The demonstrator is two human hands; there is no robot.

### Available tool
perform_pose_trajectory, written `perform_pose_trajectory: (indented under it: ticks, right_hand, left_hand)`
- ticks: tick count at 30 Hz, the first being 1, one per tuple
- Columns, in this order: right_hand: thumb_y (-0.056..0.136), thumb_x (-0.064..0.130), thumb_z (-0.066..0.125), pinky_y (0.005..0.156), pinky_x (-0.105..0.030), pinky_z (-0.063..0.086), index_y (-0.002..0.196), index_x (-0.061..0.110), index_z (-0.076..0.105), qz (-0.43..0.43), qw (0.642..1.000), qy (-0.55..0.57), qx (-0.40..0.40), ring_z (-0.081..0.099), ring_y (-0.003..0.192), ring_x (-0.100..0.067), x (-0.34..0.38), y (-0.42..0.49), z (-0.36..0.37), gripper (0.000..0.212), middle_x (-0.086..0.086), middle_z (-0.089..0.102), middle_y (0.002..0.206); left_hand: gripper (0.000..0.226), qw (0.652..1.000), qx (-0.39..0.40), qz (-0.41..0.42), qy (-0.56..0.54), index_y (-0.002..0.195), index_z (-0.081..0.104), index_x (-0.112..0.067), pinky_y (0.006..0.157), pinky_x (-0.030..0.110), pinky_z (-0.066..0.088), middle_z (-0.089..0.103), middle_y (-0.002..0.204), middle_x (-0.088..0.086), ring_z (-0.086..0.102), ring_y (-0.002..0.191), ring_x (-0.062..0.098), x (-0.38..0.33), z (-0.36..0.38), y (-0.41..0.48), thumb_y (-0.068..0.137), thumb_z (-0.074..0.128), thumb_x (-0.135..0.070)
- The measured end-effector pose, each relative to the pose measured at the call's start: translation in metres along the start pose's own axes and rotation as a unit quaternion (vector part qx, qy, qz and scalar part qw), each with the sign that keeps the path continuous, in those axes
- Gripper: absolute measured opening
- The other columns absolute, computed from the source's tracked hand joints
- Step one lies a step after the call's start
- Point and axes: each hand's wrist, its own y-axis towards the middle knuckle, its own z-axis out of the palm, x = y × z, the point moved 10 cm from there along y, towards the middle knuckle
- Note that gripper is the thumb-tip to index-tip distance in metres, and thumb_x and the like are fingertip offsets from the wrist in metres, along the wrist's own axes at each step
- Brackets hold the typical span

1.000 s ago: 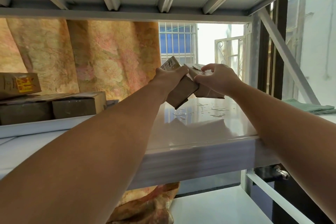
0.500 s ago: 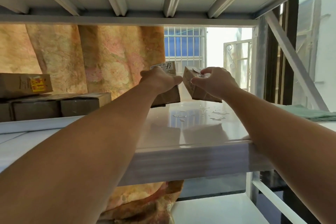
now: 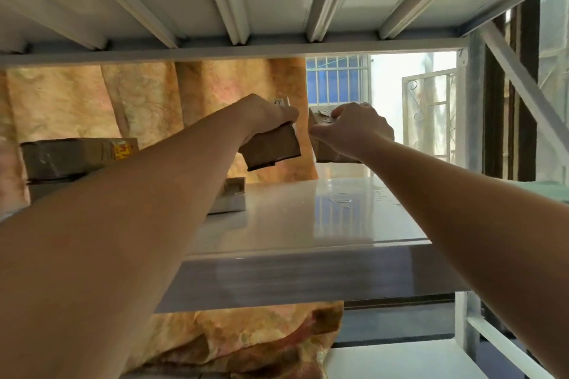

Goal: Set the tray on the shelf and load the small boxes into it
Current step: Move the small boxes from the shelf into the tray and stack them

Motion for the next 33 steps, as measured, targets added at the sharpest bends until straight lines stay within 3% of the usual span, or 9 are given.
perform_pose_trajectory:
  ticks: [3, 7, 10, 14, 16, 24, 29, 33]
  right_hand:
    - [0.066, 0.07, 0.05, 0.078, -0.034, 0.051, 0.112, 0.021, 0.065, -0.005, 1.0, 0.017, 0.002, 0.061, 0.092, -0.023, 0.024, 0.004, 0.004, 0.069, -0.003, 0.062, 0.119]
    - [0.071, 0.064, 0.048, 0.066, -0.028, 0.045, 0.095, 0.018, 0.067, -0.022, 0.998, 0.055, 0.011, 0.06, 0.079, -0.023, 0.067, 0.008, 0.012, 0.055, -0.003, 0.062, 0.09]
    - [0.075, 0.064, 0.05, 0.059, -0.026, 0.039, 0.083, 0.016, 0.062, -0.034, 0.997, 0.064, 0.018, 0.058, 0.072, -0.022, 0.1, 0.008, 0.021, 0.05, 0.002, 0.054, 0.069]
    - [0.072, 0.072, 0.05, 0.068, -0.031, 0.05, 0.093, 0.014, 0.067, -0.051, 0.996, 0.07, 0.029, 0.064, 0.078, -0.023, 0.142, 0.002, 0.042, 0.064, -0.004, 0.066, 0.084]
    - [0.072, 0.073, 0.05, 0.067, -0.03, 0.05, 0.096, 0.015, 0.067, -0.063, 0.995, 0.058, 0.041, 0.064, 0.081, -0.024, 0.162, -0.003, 0.054, 0.066, -0.004, 0.068, 0.09]
    - [0.075, 0.07, 0.051, 0.065, -0.03, 0.044, 0.094, 0.015, 0.063, -0.074, 0.995, 0.028, 0.061, 0.061, 0.082, -0.025, 0.206, -0.015, 0.086, 0.06, -0.004, 0.063, 0.092]
    - [0.075, 0.072, 0.046, 0.059, -0.028, 0.036, 0.105, 0.014, 0.064, -0.054, 0.996, 0.034, 0.057, 0.055, 0.082, -0.026, 0.204, -0.019, 0.102, 0.068, -0.006, 0.061, 0.106]
    - [0.072, 0.08, 0.039, 0.072, -0.034, 0.047, 0.115, 0.018, 0.064, -0.051, 0.998, 0.005, 0.037, 0.061, 0.099, -0.029, 0.194, -0.021, 0.111, 0.08, -0.007, 0.06, 0.119]
  left_hand:
    - [0.046, 1.0, -0.001, -0.008, 0.008, 0.103, 0.05, -0.012, 0.057, 0.028, 0.047, 0.056, 0.082, 0.012, 0.058, 0.07, 0.025, 0.016, -0.029, 0.004, 0.08, 0.062, -0.05]
    - [0.061, 1.0, -0.017, -0.021, -0.008, 0.118, 0.051, -0.009, 0.076, 0.033, 0.053, 0.062, 0.099, 0.016, 0.064, 0.085, 0.03, 0.046, -0.074, 0.013, 0.076, 0.064, -0.051]
    - [0.06, 0.998, -0.04, -0.035, 0.016, 0.119, 0.046, -0.01, 0.064, 0.03, 0.048, 0.056, 0.092, 0.013, 0.057, 0.078, 0.027, 0.071, -0.107, 0.017, 0.078, 0.063, -0.051]
    - [0.081, 0.991, -0.077, -0.047, 0.098, 0.134, 0.041, -0.01, 0.087, 0.037, 0.049, 0.053, 0.12, 0.016, 0.054, 0.104, 0.033, 0.101, -0.146, 0.023, 0.074, 0.062, -0.059]
    - [0.081, 0.988, -0.079, -0.046, 0.128, 0.135, 0.042, -0.01, 0.093, 0.038, 0.049, 0.052, 0.124, 0.016, 0.053, 0.108, 0.033, 0.11, -0.158, 0.024, 0.074, 0.061, -0.059]
    - [0.069, 0.99, -0.04, -0.027, 0.134, 0.128, 0.049, -0.008, 0.088, 0.036, 0.047, 0.054, 0.12, 0.016, 0.055, 0.106, 0.032, 0.128, -0.171, 0.028, 0.078, 0.061, -0.055]
    - [0.071, 0.985, -0.012, -0.017, 0.172, 0.131, 0.049, -0.006, 0.088, 0.034, 0.046, 0.053, 0.128, 0.017, 0.054, 0.113, 0.032, 0.125, -0.159, 0.03, 0.082, 0.057, -0.057]
    - [0.073, 0.973, 0.008, -0.029, 0.229, 0.13, 0.049, -0.007, 0.082, 0.032, 0.042, 0.053, 0.122, 0.015, 0.053, 0.104, 0.029, 0.127, -0.148, 0.033, 0.081, 0.057, -0.059]
